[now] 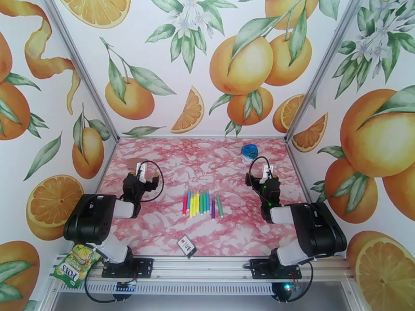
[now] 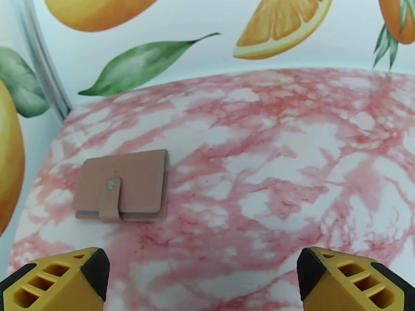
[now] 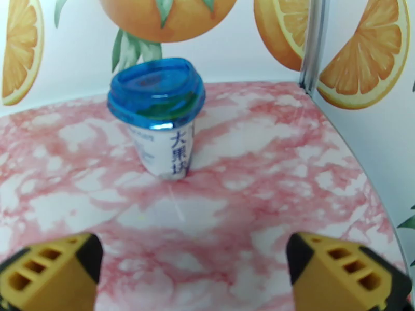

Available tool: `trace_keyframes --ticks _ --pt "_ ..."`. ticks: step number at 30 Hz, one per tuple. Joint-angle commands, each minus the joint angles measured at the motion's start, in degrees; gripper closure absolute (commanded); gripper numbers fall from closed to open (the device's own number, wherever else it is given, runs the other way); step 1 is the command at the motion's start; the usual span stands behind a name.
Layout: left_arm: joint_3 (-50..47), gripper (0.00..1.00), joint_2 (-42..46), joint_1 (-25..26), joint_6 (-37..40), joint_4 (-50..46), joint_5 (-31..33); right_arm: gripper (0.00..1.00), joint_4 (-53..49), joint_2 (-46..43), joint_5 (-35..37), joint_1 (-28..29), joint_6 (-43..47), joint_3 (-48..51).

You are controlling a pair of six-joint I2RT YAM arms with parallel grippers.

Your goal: Open the pen caps

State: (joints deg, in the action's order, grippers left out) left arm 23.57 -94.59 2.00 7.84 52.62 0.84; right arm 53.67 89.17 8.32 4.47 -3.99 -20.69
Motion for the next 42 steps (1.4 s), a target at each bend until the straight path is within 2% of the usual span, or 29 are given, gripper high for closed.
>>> trace_keyframes --ticks 1,30,33,36,39,42 --pt "1.39 0.0 0.54 -0.57 -0.31 0.73 -1.1 0.0 -0.41 -0.04 -1.22 0.1 0.41 -1.04" --pt "1.09 0.0 0.69 -0.9 -0.64 1.24 -1.42 0.0 0.0 -0.04 -1.08 0.11 0.39 -0.85" --pt "2.46 0.0 2.76 -0.86 -0.93 -2.81 -1.07 0.0 -1.31 -1.61 -1.09 0.31 0.48 -0.85" --pt "4.91 0.0 6.32 -0.72 -1.56 -11.0 0.95 0.0 -7.0 -5.34 -0.28 0.52 0.56 -1.94" --pt "6.12 0.0 10.1 -0.2 -2.57 -16.69 3.5 0.0 -18.69 -9.47 1.41 0.89 -1.17 -5.66" --pt "7.83 0.0 13.77 0.15 -5.35 -23.38 5.86 0.01 -26.08 -13.06 1.41 1.59 -3.33 -7.58"
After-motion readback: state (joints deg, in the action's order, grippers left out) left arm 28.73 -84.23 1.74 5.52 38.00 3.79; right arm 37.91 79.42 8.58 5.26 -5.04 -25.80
